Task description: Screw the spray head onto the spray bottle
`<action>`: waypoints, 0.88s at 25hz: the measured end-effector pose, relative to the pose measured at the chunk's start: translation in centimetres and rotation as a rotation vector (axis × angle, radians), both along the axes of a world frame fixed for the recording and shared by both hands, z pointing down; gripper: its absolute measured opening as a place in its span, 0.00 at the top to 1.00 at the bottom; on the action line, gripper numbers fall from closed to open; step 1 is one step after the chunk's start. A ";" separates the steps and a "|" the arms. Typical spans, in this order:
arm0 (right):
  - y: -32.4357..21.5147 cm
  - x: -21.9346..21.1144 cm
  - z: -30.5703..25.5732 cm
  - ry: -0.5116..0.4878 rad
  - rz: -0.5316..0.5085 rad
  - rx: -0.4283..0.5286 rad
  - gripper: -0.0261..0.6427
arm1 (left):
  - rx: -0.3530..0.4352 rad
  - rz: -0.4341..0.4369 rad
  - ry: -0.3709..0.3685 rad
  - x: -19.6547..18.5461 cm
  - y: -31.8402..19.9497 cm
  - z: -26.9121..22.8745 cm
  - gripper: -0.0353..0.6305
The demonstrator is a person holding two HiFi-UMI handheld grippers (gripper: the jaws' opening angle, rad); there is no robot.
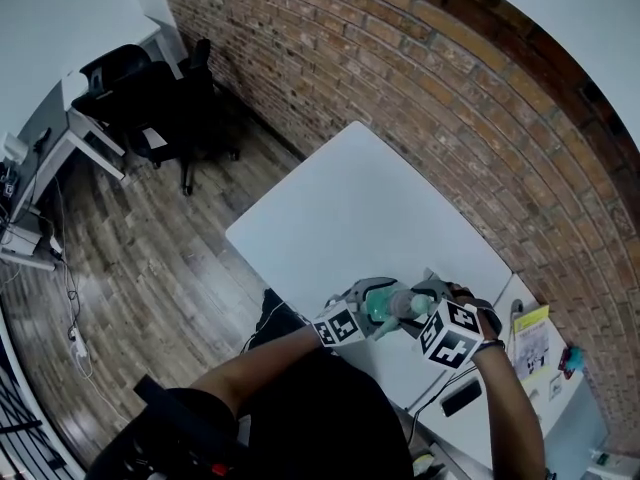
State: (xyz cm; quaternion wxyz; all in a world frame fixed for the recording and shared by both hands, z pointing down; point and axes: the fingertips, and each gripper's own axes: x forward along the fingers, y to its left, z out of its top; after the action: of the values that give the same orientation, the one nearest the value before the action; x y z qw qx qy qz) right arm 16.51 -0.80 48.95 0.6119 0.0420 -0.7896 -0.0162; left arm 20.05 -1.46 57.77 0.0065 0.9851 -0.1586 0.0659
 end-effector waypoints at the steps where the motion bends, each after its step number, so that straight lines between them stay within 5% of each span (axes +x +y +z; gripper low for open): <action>1: 0.0 0.0 0.0 -0.003 0.020 0.001 0.58 | 0.000 -0.002 0.001 0.0 0.0 0.0 0.32; 13: -0.5 0.2 -0.1 -0.044 0.220 0.010 0.58 | 0.005 -0.026 0.004 0.0 -0.2 0.0 0.32; 22: -0.4 0.4 -0.4 -0.060 0.170 0.000 0.57 | -0.004 -0.034 0.002 0.2 -0.2 0.1 0.32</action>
State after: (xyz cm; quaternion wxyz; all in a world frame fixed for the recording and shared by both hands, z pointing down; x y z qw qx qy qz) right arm 16.90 -1.20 48.54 0.5873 0.1093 -0.8011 0.0372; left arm 20.23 -1.66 57.92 0.0100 0.9824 -0.1749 0.0651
